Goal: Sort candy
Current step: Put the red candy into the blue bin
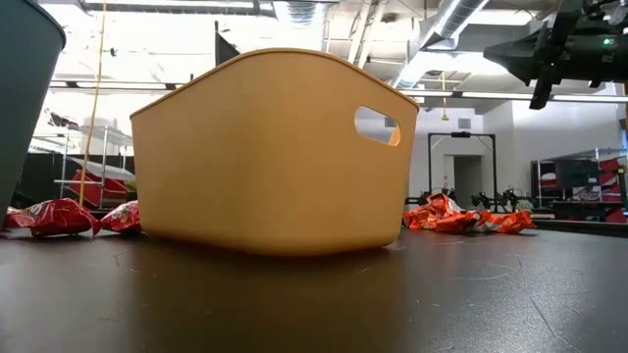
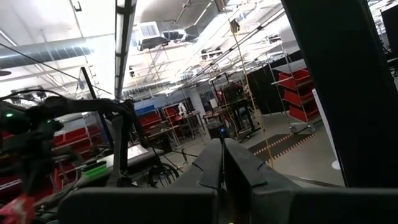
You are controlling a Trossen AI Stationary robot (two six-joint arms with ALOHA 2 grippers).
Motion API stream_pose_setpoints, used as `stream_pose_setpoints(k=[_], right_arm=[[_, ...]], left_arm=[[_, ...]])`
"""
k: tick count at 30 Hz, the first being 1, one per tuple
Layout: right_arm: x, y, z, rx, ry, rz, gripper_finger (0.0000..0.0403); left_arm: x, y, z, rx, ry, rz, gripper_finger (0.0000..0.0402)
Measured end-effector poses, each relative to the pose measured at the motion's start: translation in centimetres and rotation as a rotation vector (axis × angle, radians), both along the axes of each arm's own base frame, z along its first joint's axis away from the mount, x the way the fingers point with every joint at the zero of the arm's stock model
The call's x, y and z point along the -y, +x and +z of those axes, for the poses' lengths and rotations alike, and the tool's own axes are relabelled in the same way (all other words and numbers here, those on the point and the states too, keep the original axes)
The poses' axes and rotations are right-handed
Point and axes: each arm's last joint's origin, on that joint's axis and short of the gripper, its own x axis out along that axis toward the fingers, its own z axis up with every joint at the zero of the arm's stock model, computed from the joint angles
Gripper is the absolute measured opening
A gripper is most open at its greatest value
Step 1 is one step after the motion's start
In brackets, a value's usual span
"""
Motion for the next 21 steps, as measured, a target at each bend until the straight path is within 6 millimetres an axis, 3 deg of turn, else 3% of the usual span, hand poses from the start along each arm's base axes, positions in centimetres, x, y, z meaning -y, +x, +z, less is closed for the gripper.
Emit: stream_pose_setpoints(k=[5, 11, 15, 21], right_arm=[[0.0, 0.0, 0.0, 0.001, 0.002, 0.001, 0.0036], [0.0, 0.0, 0.0, 0.004, 0.001, 0.001, 0.0036], [0.0, 0.0, 0.0, 0.005, 0.001, 0.001, 0.0036], [0.0, 0.0, 0.0, 0.004, 0.001, 0.001, 0.0036]], left_arm=[[2.7, 1.0, -1.5, -0.082, -0.037, -0.004, 0.0], [2.8, 1.6, -4.3, -0.242, 0.079, 0.313, 0.002], [2.4, 1.4, -5.3, -0.334, 0.138, 0.455, 0.007], [2.5, 1.4, -5.3, -0.348, 0.1, 0.469, 0.0175]])
